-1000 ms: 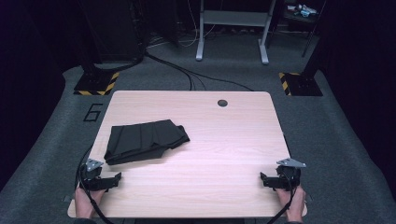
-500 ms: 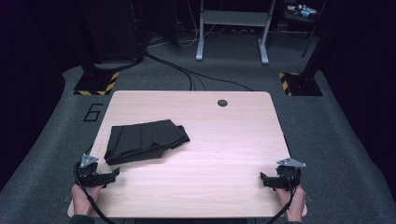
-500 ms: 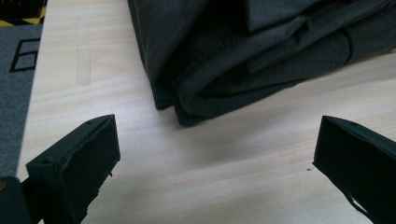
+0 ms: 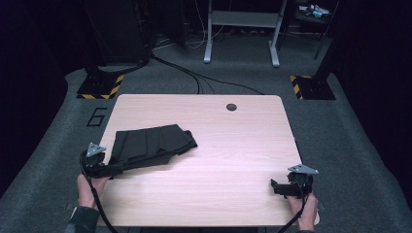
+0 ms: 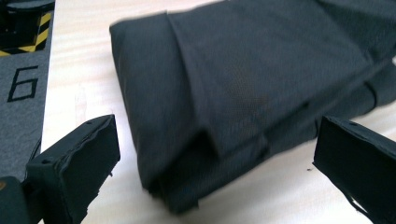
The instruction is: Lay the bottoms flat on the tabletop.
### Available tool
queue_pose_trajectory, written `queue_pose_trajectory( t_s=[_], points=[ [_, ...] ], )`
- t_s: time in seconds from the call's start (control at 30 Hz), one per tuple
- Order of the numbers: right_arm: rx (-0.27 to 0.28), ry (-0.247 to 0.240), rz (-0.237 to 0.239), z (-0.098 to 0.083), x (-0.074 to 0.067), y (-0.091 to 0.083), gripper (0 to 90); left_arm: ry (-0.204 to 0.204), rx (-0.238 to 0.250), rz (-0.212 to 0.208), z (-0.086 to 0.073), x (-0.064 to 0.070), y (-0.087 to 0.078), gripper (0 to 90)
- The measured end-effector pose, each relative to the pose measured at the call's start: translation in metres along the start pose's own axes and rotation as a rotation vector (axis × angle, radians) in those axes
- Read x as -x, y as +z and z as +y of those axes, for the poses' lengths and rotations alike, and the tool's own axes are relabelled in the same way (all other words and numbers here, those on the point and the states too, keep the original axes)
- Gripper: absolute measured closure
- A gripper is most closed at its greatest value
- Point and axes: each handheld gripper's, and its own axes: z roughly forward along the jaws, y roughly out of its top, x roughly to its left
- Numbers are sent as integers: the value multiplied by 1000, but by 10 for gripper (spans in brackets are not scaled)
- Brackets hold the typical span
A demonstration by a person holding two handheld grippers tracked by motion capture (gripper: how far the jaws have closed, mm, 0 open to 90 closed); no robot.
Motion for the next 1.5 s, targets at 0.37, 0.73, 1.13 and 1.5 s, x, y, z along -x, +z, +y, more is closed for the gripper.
queue_pose_trajectory(
  t_s=[0.37, 0.73, 1.13, 1.5],
  points=[
    [3, -4, -2, 0, 0, 0, 0, 8, -46, -5, 23, -6, 27, 0],
    [3, -4, -3, 0, 0, 0, 0, 57, -136, -16, 20, -4, 53, 22],
    [3, -4, -2, 0, 0, 0, 0, 105, -150, 0, 17, 3, 57, 51],
    [3, -4, -2, 0, 0, 0, 0, 113, -137, -18, 16, 7, 58, 53]
  ],
)
